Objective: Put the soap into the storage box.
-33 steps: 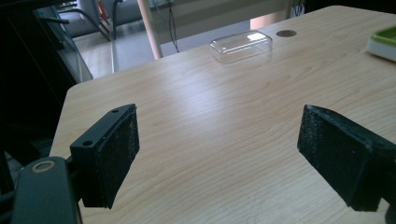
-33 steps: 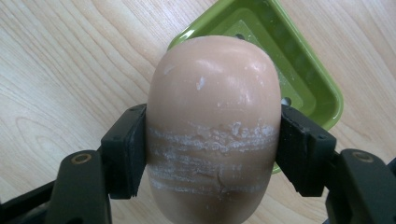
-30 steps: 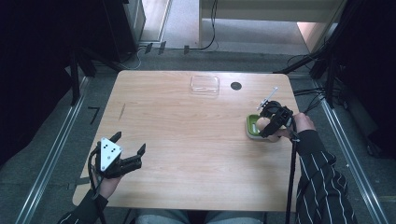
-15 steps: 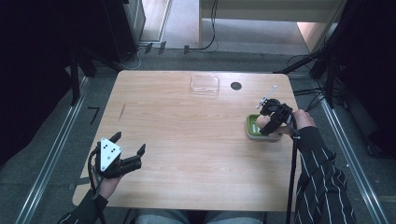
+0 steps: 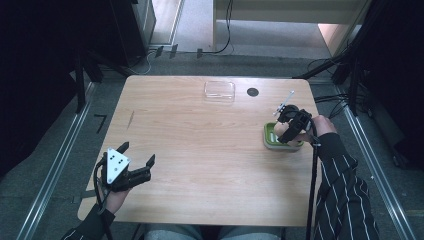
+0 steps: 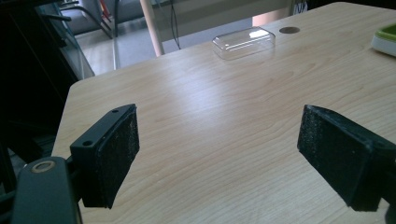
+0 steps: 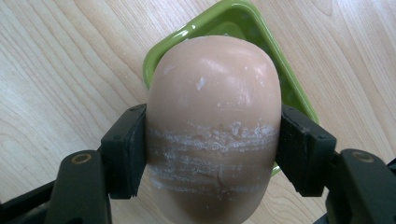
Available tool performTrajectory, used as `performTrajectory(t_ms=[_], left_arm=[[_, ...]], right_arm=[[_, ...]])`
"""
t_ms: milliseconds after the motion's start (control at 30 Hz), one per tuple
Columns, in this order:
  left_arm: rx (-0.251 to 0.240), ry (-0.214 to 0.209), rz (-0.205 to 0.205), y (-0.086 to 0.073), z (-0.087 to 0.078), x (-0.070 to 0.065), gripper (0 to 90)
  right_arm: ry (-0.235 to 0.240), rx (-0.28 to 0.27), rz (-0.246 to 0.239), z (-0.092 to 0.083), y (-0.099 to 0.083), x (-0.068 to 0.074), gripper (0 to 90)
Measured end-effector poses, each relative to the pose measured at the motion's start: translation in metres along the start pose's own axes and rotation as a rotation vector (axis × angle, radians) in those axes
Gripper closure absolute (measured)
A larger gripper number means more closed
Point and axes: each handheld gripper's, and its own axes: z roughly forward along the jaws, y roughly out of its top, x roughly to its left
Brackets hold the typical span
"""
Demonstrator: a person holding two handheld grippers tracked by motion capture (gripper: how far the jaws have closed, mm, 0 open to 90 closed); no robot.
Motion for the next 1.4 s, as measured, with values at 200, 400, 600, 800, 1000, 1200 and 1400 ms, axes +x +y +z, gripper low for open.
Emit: performTrajectory(t_ms=[200,400,600,800,1000,1200,1400], left_arm=[[0.001,0.001,0.001,0.000,0.000,0.000,13.3],[0.000,0.002,-0.001,0.000,0.000,0.000,13.3],[0.002,0.006,-0.002,-0.001,-0.001,0.001,13.3],[0.003,0.010,-0.004,-0.001,-0.001,0.001,13.3],[0.006,0.011,-0.003,-0.001,-0.001,0.001,13.3],[0.008,0.013,-0.002,-0.002,-0.001,0.001,13.3],[0.012,0.016,-0.003,-0.002,-0.003,0.002,13.3]], right_arm=[[-0.005,0.002,-0.008,0.002,0.001,-0.003,33.6],[-0.003,0.000,-0.020,0.005,0.001,-0.007,33.6],[-0.006,0.003,-0.028,0.009,0.001,-0.009,33.6],[-0.005,0.009,-0.051,0.013,0.004,-0.010,33.6],[-0.012,0.009,-0.054,0.017,0.005,-0.012,33.6],[-0.007,0.011,-0.053,0.022,0.005,-0.013,33.6],[-0.008,0.012,-0.059,0.026,0.007,-0.015,33.6]])
